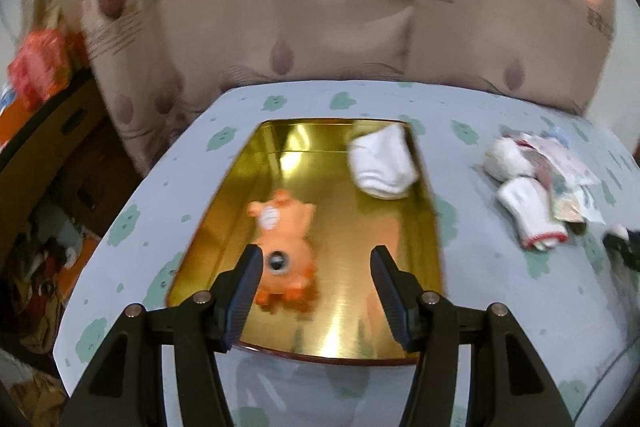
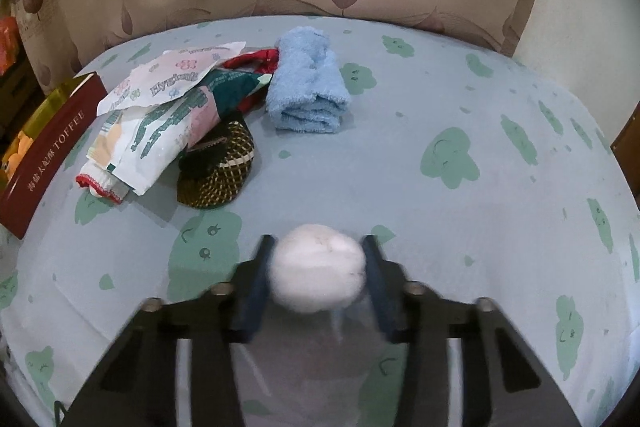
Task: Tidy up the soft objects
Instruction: 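Grasp the white cotton ball with the right tool, then grasp the white knit glove with the left tool while the right tool holds the cotton ball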
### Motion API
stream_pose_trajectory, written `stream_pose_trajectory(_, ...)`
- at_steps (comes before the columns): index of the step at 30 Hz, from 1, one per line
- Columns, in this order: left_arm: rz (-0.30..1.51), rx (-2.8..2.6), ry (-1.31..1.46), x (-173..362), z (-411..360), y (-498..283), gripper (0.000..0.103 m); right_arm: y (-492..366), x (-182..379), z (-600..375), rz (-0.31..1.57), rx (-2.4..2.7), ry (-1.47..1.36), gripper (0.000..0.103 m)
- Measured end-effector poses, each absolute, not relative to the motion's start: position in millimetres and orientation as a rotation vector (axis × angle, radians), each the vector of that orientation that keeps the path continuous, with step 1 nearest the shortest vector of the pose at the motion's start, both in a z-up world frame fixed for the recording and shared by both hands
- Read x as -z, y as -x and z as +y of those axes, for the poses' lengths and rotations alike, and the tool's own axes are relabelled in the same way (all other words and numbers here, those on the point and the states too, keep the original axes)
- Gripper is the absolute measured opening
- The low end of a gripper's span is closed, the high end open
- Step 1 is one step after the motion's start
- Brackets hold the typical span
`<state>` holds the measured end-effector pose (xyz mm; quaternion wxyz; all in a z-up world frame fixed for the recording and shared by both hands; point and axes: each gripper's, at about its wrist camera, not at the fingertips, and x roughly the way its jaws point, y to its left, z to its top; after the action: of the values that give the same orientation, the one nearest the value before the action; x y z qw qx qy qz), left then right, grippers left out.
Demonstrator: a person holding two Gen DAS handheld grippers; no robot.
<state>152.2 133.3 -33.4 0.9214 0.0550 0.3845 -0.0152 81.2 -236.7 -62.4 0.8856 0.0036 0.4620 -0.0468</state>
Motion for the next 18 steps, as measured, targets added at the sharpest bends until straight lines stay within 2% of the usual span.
stream_pose_trajectory(4,0.791,0.104,-0.159,31,106,-145,0.058,-85,64,-242,0.941,0.130,0.003,0.030)
stream_pose_trajectory(6,0.803,0.155,-0.175,31,87,-141,0.064,-90,63,-246,0.935,0.154,0.000,0.030)
stream_pose_trajectory(12,0.827,0.303,-0.185,39,31,-135,0.069,-109,66,-257,0.925,0.179,-0.051,0.030)
stream_pose_trajectory(18,0.882,0.455,-0.165,56,-23,-144,0.070,-112,67,-262,0.921,0.166,-0.076,0.033)
